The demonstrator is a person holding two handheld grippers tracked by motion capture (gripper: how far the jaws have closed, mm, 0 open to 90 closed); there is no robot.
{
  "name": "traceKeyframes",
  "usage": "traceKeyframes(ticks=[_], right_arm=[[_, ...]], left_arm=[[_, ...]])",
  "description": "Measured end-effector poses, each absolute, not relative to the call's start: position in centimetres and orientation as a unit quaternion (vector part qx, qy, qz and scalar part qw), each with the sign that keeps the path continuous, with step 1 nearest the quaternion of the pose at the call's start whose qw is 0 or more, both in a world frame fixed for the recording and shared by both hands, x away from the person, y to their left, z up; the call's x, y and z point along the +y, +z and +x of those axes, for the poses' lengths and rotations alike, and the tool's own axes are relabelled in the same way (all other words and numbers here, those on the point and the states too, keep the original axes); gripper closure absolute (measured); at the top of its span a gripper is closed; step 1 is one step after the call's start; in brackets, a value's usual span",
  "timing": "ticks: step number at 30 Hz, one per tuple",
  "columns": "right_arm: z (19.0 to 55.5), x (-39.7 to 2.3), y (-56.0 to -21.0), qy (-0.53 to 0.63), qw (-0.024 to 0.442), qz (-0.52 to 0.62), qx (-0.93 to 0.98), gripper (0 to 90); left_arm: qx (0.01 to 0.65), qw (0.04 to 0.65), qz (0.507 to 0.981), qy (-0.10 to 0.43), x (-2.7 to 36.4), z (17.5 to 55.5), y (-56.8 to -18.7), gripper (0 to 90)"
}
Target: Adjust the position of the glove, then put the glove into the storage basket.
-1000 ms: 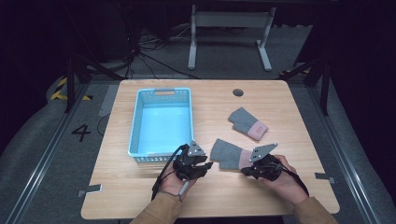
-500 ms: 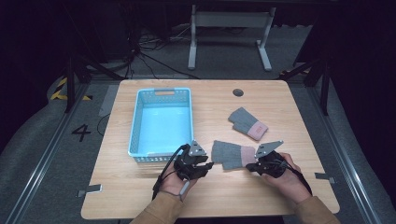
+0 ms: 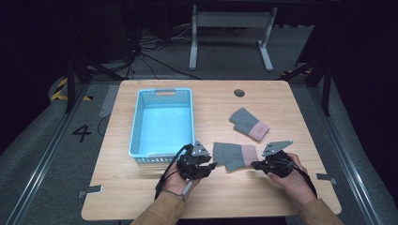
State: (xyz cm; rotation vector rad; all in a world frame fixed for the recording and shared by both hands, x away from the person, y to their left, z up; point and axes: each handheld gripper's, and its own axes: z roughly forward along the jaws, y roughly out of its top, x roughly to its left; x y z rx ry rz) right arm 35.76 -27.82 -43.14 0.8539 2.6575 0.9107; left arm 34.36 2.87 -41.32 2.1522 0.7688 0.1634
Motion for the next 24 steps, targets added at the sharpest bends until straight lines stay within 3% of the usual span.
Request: traceKeyframes(ticks=[8, 16, 24], right_arm=[[35.4, -28.9, -41.9, 0.350, 0.140, 0.319, 0.870, 85.5], [35.9, -29.5, -41.1, 0.383, 0.126, 0.335, 0.852, 76.9], [38.6, -29.3, -38.9, 0.390, 0.117, 0.354, 0.842, 66.8]], left_arm=[[0.306, 0.411, 0.856, 0.064, 2.9, 34.4, -41.3, 66.2], [0.309, 0.411, 0.856, 0.065, 3.1, 34.3, -41.3, 64.5], [0.313, 0.414, 0.852, 0.071, 4.1, 34.4, -40.7, 62.5]])
